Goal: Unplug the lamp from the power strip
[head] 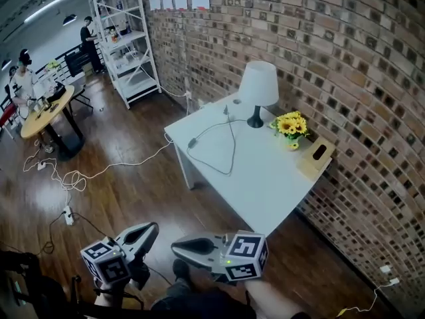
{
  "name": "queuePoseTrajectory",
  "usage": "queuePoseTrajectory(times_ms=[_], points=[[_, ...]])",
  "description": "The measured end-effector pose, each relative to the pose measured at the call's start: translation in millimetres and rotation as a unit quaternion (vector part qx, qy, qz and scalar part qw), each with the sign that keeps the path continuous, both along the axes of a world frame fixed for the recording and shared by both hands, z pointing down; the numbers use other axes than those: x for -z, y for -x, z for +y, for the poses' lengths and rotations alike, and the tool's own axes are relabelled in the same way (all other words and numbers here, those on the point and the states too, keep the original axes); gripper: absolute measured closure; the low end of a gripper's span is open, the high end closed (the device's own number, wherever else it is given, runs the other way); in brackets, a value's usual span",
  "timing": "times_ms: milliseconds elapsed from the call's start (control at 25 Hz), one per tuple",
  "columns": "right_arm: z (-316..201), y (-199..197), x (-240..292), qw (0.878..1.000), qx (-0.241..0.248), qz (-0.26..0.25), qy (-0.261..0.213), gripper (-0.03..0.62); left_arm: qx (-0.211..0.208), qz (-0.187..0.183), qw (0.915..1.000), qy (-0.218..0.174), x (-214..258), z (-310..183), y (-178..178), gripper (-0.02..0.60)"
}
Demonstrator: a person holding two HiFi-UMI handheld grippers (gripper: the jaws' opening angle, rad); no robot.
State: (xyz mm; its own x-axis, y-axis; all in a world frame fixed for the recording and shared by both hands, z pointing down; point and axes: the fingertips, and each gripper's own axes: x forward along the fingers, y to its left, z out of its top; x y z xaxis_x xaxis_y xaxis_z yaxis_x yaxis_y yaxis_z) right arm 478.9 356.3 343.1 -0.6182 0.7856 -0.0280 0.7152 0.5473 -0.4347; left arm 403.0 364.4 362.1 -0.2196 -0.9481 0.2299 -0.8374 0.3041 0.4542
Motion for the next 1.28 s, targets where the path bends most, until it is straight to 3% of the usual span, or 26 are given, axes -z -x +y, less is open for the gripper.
queuePoseTrajectory(times_ms=[280,480,800,960,1160,1280], points=[[2,54,-5,1.000,-0.009,0.020,-0.008,0.605,0.009,0.030,0.9993,-0.020,-12,7,56,0.563],[1,103,5,0.999,-0.032,0.013,-0.008,0.605,0.001,0.015,0.9995,-0.029,-18,17,108,0.563],[1,169,9,0.999,-0.038,0.020,-0.026,0.605,-0.006,0.055,0.9966,-0.061,18,-3,171,0.563],[13,201,6,0.998,-0.035,0.031,-0.029,0.605,-0.011,0.026,0.9983,-0.052,2,10,213,0.563],[30,248,0,0.998,-0.029,0.039,-0.049,0.605,0.002,0.014,0.9975,-0.069,7,30,264,0.563],[36,268,-6,0.996,-0.028,0.053,-0.064,0.605,0.002,0.047,0.9958,-0.079,12,34,276,0.563]])
